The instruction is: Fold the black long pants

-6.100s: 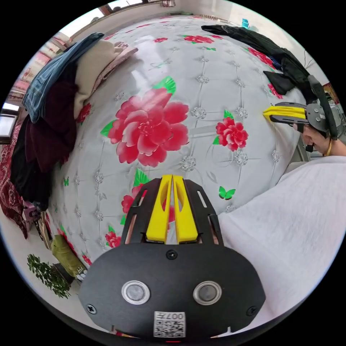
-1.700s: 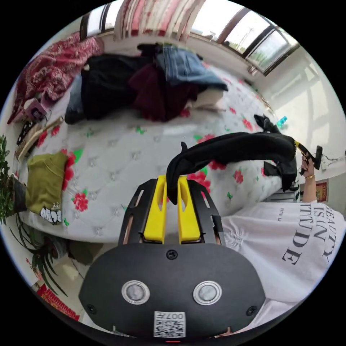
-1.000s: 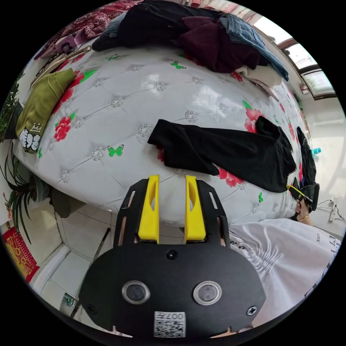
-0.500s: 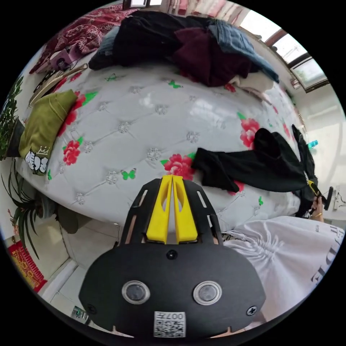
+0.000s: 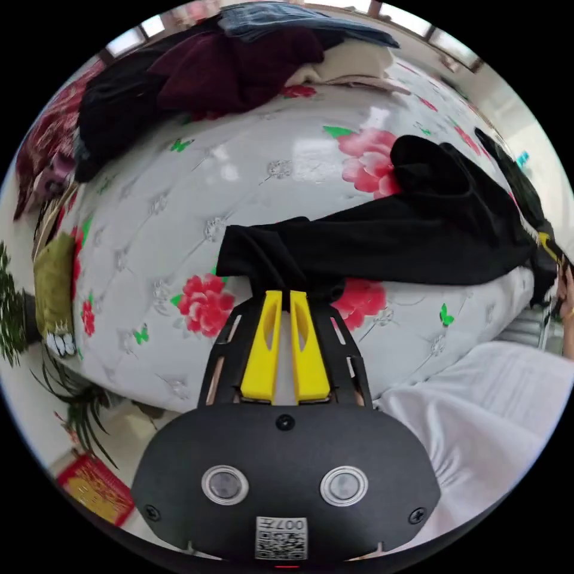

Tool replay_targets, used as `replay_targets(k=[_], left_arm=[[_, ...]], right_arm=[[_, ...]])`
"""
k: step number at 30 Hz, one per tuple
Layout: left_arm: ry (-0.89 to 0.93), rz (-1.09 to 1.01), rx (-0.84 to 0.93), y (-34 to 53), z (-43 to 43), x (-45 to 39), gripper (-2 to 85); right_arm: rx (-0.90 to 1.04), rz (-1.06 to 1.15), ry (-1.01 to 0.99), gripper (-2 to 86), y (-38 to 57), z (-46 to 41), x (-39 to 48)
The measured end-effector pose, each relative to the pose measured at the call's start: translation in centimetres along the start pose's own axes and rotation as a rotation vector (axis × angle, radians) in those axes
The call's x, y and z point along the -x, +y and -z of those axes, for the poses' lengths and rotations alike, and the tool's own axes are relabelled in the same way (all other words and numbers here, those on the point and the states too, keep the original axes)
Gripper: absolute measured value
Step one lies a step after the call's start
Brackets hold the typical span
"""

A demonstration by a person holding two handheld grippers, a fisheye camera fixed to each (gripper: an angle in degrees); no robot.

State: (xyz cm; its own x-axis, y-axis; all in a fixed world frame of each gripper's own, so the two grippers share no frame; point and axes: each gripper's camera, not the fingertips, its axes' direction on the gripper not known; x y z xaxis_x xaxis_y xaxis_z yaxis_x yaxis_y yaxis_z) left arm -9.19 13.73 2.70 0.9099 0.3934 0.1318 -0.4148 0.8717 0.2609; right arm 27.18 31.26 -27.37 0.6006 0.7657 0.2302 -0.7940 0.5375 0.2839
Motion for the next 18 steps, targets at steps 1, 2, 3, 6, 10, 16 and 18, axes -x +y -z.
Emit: replay_targets(k=[1,2,3,6,10,16,18], left_arm=[[0.026,0.013,-0.032,0.7,1.7,2.8,0.1],[0.067,0.026,-0.042,1.2,2.6,4.5,-0.1],[0.182,0.058,-0.061,2.5,4.5,8.3,-0.3],[0.331,0.149,-0.148,7.5,9.2,17.4,-0.6],[0.484,0.264,-0.179,12.0,10.1,25.3,-0.7],[0.607,0.389,-0.138,7.9,7.9,30.5,-0.7],[0.537,0.314,-0.07,6.2,8.8,29.4,-0.7]], right_arm=[[-0.026,0.007,-0.01,-0.3,-0.1,1.3,-0.2],[-0.06,0.009,-0.032,-0.3,0.0,3.0,-0.6],[-0.078,0.009,-0.045,-0.3,0.1,3.9,-0.8],[-0.15,0.006,-0.115,-0.3,1.8,8.1,-2.3],[-0.16,-0.051,-0.17,-0.3,3.6,9.9,-5.2],[-0.063,0.043,-0.265,-0.3,-2.4,6.8,-2.0],[-0.058,0.136,-0.274,-0.3,-3.9,8.2,0.7]])
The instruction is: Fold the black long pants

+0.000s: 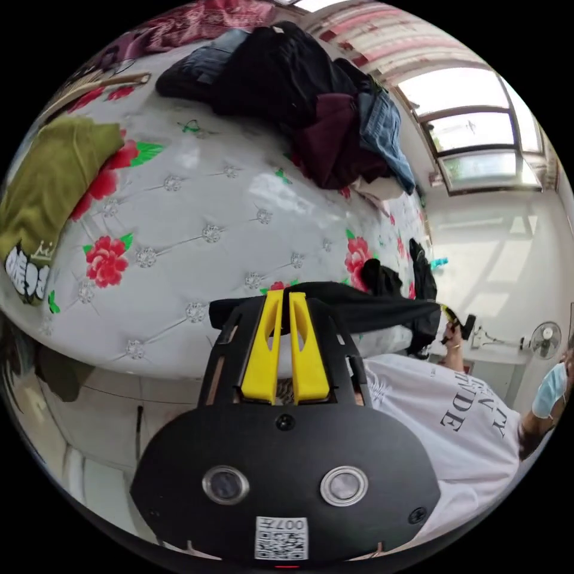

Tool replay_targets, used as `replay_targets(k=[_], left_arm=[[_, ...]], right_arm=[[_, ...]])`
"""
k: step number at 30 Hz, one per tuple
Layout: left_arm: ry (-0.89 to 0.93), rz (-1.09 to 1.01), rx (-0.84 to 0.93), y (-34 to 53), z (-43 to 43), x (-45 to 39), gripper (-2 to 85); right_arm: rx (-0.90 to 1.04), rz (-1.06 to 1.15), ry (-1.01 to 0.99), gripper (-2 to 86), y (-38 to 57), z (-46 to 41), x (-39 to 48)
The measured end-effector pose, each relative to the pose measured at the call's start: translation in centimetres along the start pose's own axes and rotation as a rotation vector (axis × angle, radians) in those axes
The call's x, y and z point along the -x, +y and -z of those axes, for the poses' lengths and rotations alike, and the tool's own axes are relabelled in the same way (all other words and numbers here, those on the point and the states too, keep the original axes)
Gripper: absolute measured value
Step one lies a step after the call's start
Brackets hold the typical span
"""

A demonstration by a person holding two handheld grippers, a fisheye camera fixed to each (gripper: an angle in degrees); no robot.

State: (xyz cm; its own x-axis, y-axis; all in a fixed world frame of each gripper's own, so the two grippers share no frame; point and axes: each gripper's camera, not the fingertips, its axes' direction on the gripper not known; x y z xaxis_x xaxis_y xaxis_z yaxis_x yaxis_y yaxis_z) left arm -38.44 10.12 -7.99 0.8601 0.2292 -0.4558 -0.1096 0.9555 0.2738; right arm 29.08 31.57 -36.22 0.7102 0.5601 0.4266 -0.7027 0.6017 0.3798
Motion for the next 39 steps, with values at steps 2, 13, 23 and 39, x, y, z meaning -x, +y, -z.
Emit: replay_targets(k=[2,13,23,39], left_arm=[[-0.106,-0.033,0.054,0.3,-0.2,-1.0,-0.7],[-0.297,0.103,0.186,2.5,-10.8,3.6,6.3],[-0.261,-0.065,0.034,-0.2,-13.5,-5.5,7.8],[-0.172,-0.725,0.271,-11.4,-35.5,-35.7,7.9]], right_arm=[[0.058,0.107,0.103,-0.3,-0.1,0.8,3.1],[0.163,-0.218,0.248,0.4,10.3,-0.5,-5.8],[0.092,-0.064,0.225,5.6,0.9,-10.8,-4.8],[0.019,0.069,0.122,0.1,4.0,-10.8,-5.4]])
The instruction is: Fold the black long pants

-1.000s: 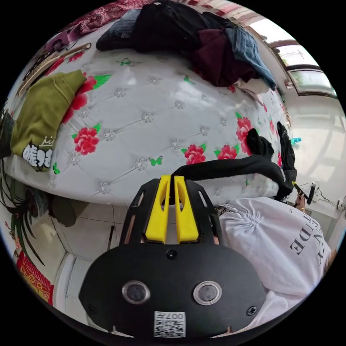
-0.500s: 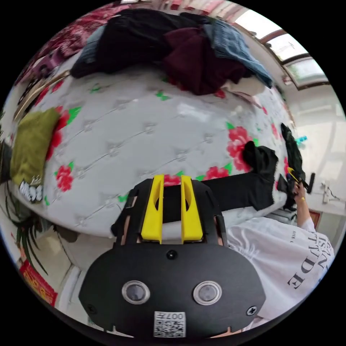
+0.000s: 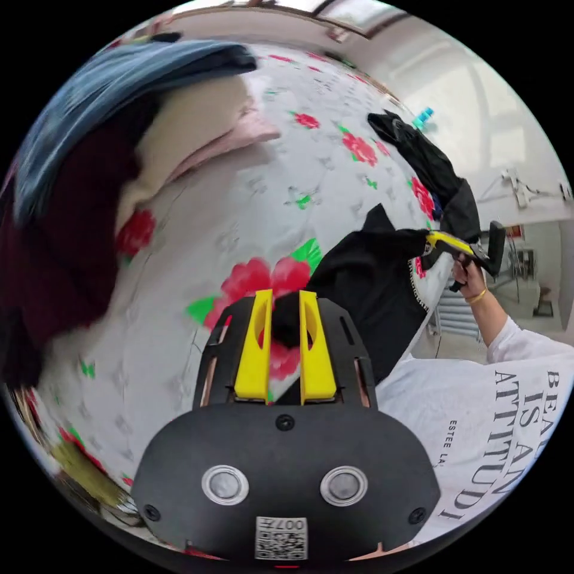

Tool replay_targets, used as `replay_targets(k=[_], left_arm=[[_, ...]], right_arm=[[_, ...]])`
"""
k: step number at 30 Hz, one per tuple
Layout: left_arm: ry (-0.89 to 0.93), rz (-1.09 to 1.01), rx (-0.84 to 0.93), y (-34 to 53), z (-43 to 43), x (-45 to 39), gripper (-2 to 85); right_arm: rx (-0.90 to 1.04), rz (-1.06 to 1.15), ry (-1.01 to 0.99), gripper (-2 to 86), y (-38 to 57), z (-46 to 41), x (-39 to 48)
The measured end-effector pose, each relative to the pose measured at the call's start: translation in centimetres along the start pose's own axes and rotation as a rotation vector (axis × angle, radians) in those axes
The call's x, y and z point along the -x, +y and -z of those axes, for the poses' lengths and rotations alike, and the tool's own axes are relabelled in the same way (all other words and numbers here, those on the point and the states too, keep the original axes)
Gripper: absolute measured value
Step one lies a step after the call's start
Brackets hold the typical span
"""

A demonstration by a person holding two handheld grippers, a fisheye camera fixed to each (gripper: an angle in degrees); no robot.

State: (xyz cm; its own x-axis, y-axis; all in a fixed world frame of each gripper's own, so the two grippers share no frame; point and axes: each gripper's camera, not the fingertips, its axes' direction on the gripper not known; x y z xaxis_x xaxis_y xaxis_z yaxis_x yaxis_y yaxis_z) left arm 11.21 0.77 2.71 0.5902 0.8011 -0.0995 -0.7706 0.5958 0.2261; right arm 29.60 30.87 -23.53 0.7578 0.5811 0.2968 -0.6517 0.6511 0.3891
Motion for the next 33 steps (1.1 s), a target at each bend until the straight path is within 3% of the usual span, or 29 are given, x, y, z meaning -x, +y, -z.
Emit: replay_targets(k=[4,9,12,14,19,24,28,33], left_arm=[[0.001,-0.263,0.099,-11.4,-5.8,-8.9,8.9],[0.013,-0.399,0.247,-18.4,-15.1,-18.2,11.2],[-0.241,-0.432,0.209,-18.4,-17.1,-22.1,8.6],[-0.29,-0.473,0.177,-17.2,-17.7,-23.0,2.9],[-0.207,-0.186,0.033,-12.3,-12.3,-14.2,-0.8],[-0.274,0.358,-0.309,6.5,4.3,2.4,-1.0],[-0.435,0.652,-0.478,23.3,14.4,6.4,-1.0],[-0.52,0.857,-0.602,35.7,19.8,6.9,-1.0]], right_arm=[[-0.021,-0.02,-0.109,-0.2,5.1,2.6,1.7],[-0.022,-0.018,-0.118,-0.3,8.3,3.7,3.8],[-0.029,-0.012,-0.113,-0.3,9.3,4.1,4.7],[-0.044,-0.008,-0.101,-0.3,9.6,4.6,5.0],[-0.075,-0.018,-0.022,-0.3,9.8,6.6,4.6],[-0.134,-0.051,0.037,-0.2,9.3,9.3,3.0],[-0.135,-0.026,0.068,-0.3,6.8,9.5,3.1],[-0.11,-0.01,0.122,-0.3,3.4,8.6,3.6]])
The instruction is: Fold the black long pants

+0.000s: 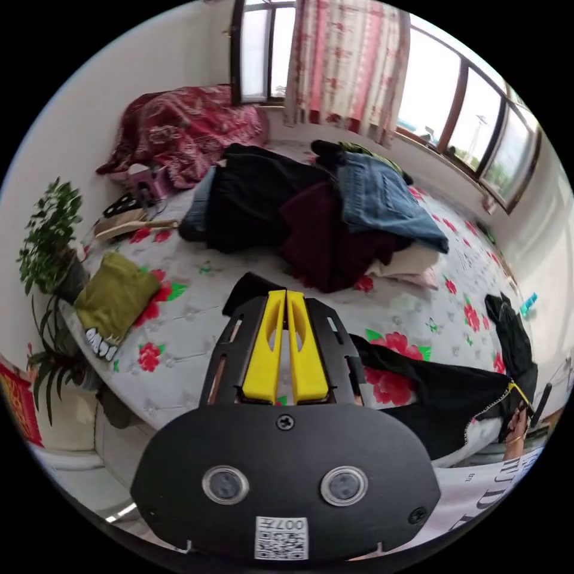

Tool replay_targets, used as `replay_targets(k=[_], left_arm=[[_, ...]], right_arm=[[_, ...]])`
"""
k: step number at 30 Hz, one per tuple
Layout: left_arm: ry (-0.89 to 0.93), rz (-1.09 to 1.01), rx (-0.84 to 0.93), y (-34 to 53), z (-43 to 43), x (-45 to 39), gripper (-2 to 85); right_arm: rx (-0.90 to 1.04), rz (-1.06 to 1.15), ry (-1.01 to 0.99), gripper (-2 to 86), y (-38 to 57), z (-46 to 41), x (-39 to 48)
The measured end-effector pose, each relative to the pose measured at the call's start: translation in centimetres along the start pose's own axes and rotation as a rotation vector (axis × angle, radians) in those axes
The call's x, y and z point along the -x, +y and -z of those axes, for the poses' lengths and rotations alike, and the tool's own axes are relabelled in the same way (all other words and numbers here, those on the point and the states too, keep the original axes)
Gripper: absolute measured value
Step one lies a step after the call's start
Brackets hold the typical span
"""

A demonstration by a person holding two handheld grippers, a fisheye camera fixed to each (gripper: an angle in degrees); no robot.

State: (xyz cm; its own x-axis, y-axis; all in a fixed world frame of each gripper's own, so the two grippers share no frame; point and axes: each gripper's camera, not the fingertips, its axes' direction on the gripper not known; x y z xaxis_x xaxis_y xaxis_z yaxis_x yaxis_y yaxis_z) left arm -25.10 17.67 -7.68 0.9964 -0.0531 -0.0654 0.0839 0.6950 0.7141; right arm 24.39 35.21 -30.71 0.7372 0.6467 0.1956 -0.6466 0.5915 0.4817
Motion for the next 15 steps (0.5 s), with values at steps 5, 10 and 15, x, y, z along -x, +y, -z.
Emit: replay_targets(k=[5,10,15], left_arm=[[0.037,0.058,-0.006,-0.4,0.3,4.5,-0.9],[0.297,-0.023,-0.192,-5.0,2.5,4.9,-0.9],[0.305,-0.04,-0.372,-7.0,3.1,7.3,0.4]], right_arm=[[0.044,0.014,0.013,-0.3,-3.6,-2.5,-0.1],[0.059,-0.006,0.003,-0.3,-6.9,-4.1,-0.6],[0.044,-0.064,0.024,-0.2,-8.5,-5.8,-1.4]])
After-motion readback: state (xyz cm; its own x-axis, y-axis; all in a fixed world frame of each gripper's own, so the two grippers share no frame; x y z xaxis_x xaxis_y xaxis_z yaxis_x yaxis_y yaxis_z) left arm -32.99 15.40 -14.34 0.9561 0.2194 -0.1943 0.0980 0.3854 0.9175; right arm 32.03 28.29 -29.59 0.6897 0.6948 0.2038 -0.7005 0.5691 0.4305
